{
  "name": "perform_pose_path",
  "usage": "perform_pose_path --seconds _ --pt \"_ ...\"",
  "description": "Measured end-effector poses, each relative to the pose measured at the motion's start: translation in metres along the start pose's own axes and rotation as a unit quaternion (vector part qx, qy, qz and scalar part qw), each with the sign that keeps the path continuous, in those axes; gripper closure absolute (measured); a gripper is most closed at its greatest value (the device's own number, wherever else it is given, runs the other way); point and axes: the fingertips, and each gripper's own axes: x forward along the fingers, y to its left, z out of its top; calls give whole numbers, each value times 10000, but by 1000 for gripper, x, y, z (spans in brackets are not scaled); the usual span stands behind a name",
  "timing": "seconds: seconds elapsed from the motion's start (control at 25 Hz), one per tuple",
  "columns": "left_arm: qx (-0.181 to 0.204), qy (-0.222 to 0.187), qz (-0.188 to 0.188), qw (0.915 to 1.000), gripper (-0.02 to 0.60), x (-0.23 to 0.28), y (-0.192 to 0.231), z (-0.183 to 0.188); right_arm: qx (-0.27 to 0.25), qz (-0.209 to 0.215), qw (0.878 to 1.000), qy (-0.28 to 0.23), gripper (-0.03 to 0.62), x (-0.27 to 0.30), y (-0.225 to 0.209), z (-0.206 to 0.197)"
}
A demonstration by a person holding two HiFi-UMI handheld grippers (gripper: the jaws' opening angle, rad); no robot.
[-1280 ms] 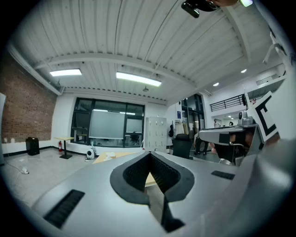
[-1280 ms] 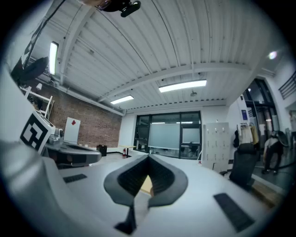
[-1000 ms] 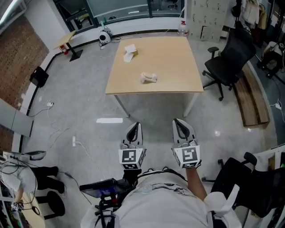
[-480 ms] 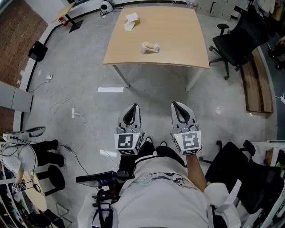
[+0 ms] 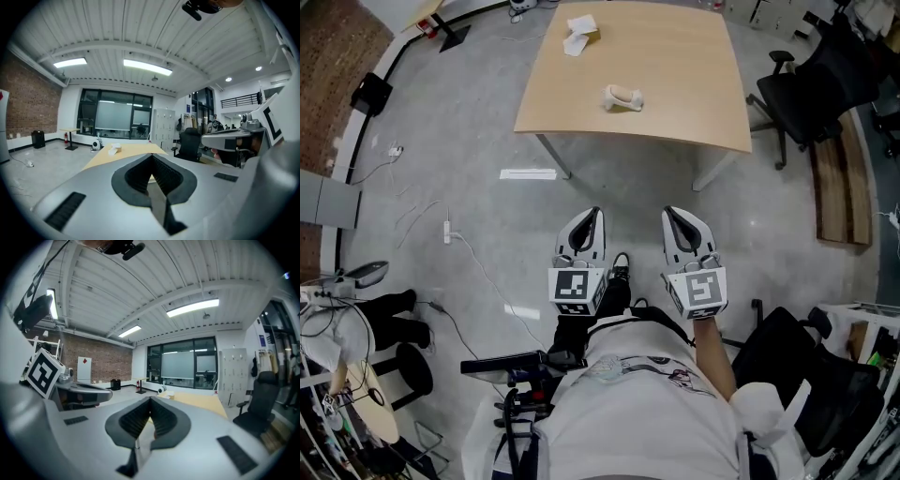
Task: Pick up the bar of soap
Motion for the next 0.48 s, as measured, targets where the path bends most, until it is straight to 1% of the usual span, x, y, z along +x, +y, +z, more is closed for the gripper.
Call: perform_pose_path --seconds 0.16,0.32,0.48 --pt "12 35 -185 9998 577 44 24 13 12 -42 10000 1 589 46 -16 12" --pt "4 93 -218 9997 577 78 56 21 -23 -73 9999 85 589 88 -26 19" --pt "-57 194 -233 9995 577 106 84 21 -70 -127 9996 229 589 120 -34 18"
